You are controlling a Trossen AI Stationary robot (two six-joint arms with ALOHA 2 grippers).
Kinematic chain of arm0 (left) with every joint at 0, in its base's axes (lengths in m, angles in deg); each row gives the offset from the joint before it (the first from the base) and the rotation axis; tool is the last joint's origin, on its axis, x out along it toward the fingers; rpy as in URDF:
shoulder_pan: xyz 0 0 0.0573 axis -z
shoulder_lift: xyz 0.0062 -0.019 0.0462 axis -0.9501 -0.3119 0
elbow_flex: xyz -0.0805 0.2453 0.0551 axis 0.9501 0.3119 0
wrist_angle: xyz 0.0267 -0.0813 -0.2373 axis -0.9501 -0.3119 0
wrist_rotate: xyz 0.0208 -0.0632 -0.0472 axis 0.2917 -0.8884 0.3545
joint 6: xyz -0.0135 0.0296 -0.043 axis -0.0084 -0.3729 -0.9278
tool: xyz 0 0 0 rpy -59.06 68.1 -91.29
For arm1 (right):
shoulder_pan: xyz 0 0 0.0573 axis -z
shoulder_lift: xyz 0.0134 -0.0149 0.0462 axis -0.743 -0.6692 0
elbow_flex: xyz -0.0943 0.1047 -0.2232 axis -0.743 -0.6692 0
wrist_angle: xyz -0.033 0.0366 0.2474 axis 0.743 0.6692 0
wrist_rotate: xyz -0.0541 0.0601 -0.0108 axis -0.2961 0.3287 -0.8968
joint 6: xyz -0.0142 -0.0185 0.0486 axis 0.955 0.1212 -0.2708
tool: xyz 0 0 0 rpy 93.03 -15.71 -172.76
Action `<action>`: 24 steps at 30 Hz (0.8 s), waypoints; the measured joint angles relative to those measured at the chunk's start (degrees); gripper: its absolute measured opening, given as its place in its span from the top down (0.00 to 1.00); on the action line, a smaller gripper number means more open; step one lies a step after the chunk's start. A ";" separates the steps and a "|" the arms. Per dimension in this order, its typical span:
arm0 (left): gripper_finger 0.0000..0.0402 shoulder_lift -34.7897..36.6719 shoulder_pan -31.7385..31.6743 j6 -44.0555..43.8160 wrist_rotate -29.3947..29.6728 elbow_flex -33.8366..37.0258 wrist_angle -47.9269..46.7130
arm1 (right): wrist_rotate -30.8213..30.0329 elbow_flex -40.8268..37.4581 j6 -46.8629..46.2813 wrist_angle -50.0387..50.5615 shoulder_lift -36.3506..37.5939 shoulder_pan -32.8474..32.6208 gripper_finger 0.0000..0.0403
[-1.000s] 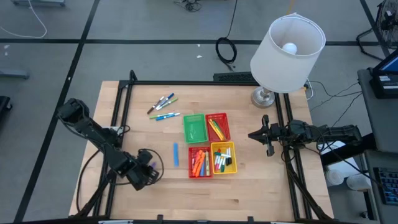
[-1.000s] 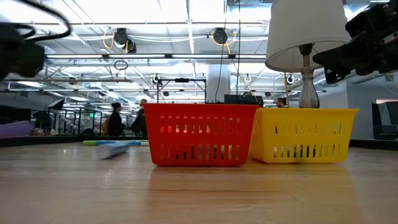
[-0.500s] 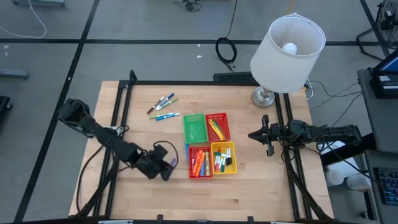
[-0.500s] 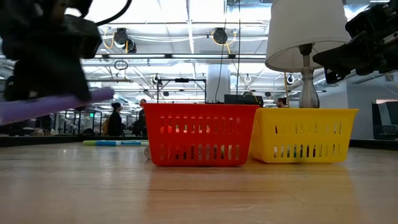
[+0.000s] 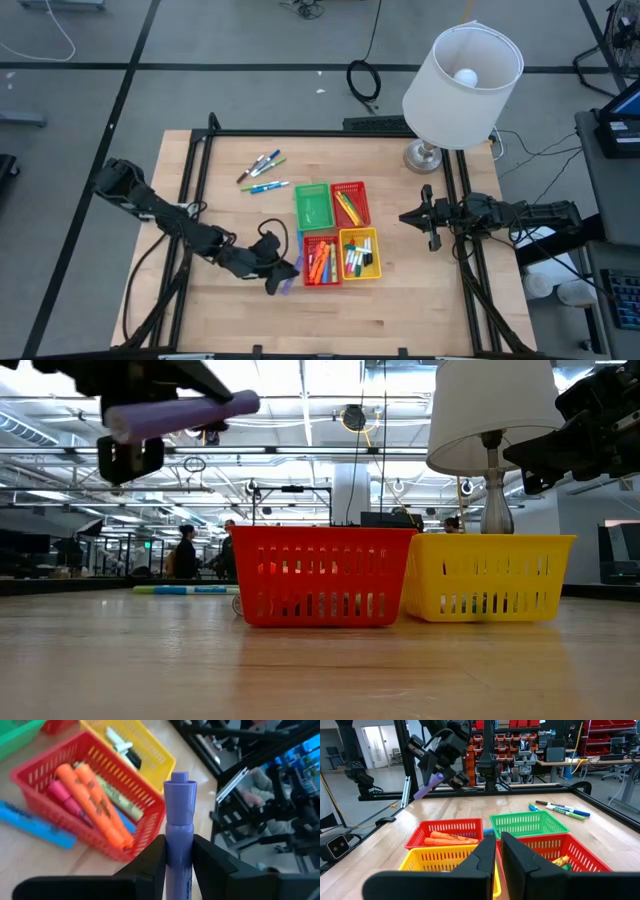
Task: Pick & Place Markers
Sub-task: Put the large purple highlighter into the bottom red bin
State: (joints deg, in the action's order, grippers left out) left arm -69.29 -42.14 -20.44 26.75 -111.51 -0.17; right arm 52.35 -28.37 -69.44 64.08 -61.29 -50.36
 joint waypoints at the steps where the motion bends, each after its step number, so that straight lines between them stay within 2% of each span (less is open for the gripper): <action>1: 0.77 -0.11 -0.27 0.01 0.08 -0.44 -0.01 | 0.00 0.00 -0.02 0.00 0.00 0.02 0.96; 5: 0.77 -2.41 -1.79 1.47 -0.10 -3.24 -0.20 | 0.00 -0.01 -0.01 0.00 0.02 0.02 0.96; 8: 0.77 -5.24 -3.44 3.79 -3.75 -7.00 -1.77 | 0.00 -0.01 -0.01 0.00 0.02 0.02 0.96; 11: 0.77 -7.68 -5.38 4.18 -7.10 -11.89 -8.67 | 0.00 0.00 0.00 0.00 0.02 0.02 0.96; 16: 0.77 -11.94 -8.42 2.57 -9.18 -21.00 -22.99 | 0.00 -0.02 -0.02 0.00 0.02 0.02 0.96; 24: 0.77 -19.83 -12.02 6.75 -12.38 -32.74 -29.83 | 0.00 -0.02 -0.02 -0.02 0.02 0.02 0.96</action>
State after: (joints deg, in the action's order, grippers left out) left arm -89.11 -54.16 -13.68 14.38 -144.25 -30.00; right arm 52.35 -28.39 -69.46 64.05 -61.27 -50.34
